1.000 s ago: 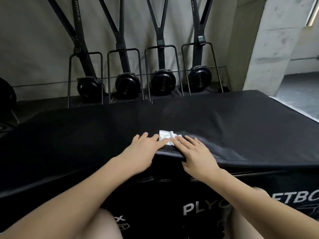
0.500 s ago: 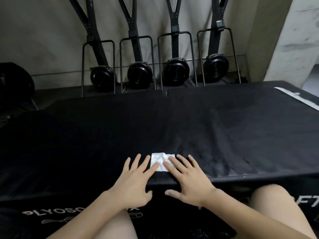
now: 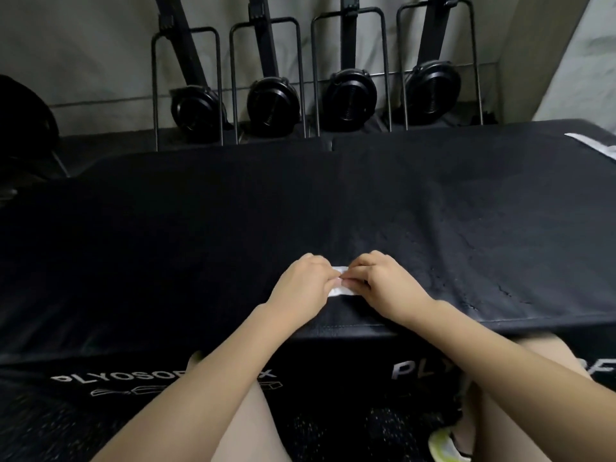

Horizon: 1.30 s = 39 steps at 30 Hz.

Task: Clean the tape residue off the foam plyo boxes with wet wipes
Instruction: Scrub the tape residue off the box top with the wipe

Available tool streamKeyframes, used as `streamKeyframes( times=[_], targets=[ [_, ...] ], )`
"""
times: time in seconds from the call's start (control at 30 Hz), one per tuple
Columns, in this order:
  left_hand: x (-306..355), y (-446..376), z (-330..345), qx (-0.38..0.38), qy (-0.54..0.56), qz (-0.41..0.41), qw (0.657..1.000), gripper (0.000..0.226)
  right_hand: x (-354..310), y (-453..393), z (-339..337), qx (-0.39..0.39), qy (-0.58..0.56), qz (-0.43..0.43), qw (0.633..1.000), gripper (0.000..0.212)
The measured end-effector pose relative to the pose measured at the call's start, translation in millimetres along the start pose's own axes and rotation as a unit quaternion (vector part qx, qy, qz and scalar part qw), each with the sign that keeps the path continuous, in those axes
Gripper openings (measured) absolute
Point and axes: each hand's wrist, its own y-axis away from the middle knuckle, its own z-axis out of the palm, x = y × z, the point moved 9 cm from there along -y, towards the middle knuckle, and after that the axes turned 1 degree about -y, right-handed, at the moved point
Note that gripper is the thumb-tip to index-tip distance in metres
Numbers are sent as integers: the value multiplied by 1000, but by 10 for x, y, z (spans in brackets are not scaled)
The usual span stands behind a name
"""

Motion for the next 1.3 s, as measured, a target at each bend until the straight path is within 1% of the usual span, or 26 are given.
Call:
streamKeyframes(
  times=[0.1,0.17,0.27,0.33,0.4,0.43,0.53,0.6,0.63,0.73,0.8,0.87,1.0,1.07,1.13,1.23,1.3],
  targets=[
    [49,-100,6,9,6,-20,1000,32,90,18,-16,-16,-33,39,999,20],
    [136,-6,36,11,4,-9,1000,28,61,135,-45,-2,-34,29,999,18],
    [404,368,-40,74,-12,67,995,10,-49,454,-114,29,-29,-5,999,16],
    [523,606,45,74,-1,107,991,12,-153,665,-105,31,-22,-31,999,19],
    [523,687,163,56,4,105,993,24,-215,773,-98,40,-12,-47,998,24],
    [504,654,185,59,-1,100,993,26,-211,765,-104,48,-9,-50,998,25],
    [460,469,129,91,-16,80,992,17,-117,618,-98,67,-5,-39,997,19],
    [443,412,90,103,-18,58,993,16,-58,536,-87,74,-2,-22,997,13],
    [458,437,87,105,-22,58,993,15,-64,545,-82,80,1,-19,997,13],
    [525,665,125,110,-11,91,990,12,-196,755,-68,82,-1,-43,996,20],
    [555,822,147,102,-4,113,988,11,-286,921,-39,82,-2,-69,994,19],
    [548,942,166,110,-16,129,985,14,-402,968,5,99,17,-95,990,17],
    [294,1183,48,173,-13,120,977,14,-783,794,146,135,43,-141,980,13],
    [99,1338,-32,206,-20,119,971,19,-982,691,257,133,34,-149,979,13],
    [-44,1466,-94,220,-23,122,968,24,-1146,602,384,127,27,-147,981,13],
    [-100,1508,-81,208,-33,124,970,28,-1266,531,469,119,32,-141,982,18],
    [-5,1443,-32,200,-40,142,969,26,-1213,575,411,107,38,-143,983,18]
  ],
)
